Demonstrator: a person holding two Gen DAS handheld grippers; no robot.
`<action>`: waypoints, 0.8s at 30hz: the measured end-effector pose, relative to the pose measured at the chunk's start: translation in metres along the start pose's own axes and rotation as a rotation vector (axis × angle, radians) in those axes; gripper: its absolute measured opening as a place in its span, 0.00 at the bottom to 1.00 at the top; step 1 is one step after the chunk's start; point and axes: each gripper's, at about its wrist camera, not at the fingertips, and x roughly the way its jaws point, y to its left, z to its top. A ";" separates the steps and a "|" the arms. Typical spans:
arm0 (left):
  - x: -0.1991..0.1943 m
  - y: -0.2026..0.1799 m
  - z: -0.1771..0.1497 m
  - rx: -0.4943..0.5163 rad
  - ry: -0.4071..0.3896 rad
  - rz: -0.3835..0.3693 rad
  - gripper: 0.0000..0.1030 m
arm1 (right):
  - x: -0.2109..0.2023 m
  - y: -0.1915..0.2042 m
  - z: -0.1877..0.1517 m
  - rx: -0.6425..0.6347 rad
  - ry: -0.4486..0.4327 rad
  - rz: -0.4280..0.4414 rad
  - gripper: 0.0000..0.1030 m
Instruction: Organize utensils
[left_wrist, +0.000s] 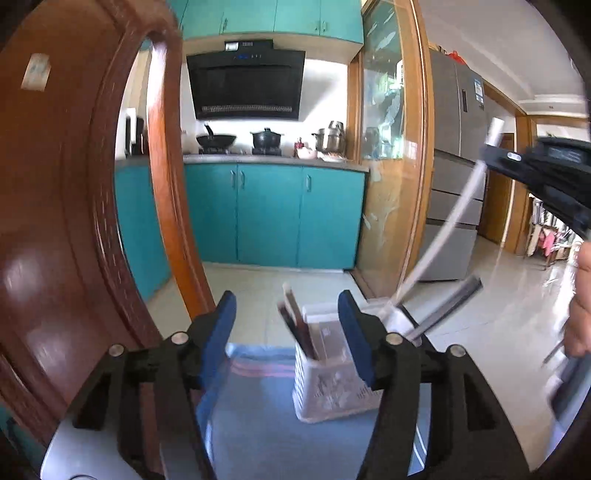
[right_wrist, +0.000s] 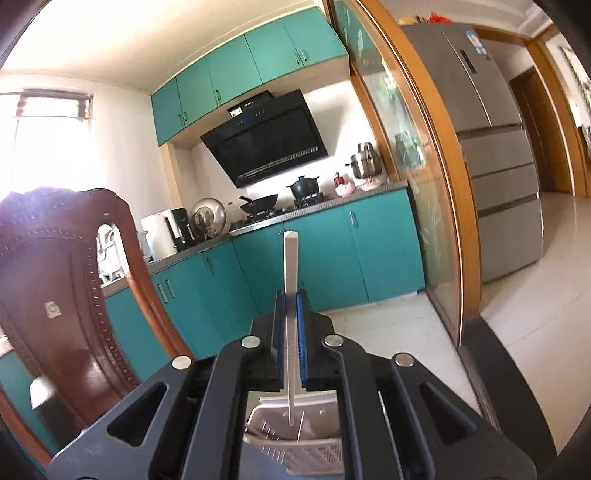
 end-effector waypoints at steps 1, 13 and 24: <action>0.000 0.001 -0.007 -0.002 0.007 -0.004 0.58 | 0.004 0.003 -0.004 -0.020 -0.001 -0.011 0.06; 0.018 0.000 -0.037 0.062 0.102 0.029 0.58 | 0.057 0.004 -0.067 -0.123 0.113 -0.055 0.06; 0.005 -0.006 -0.048 0.097 0.062 0.046 0.65 | 0.013 0.001 -0.068 -0.123 0.093 -0.007 0.40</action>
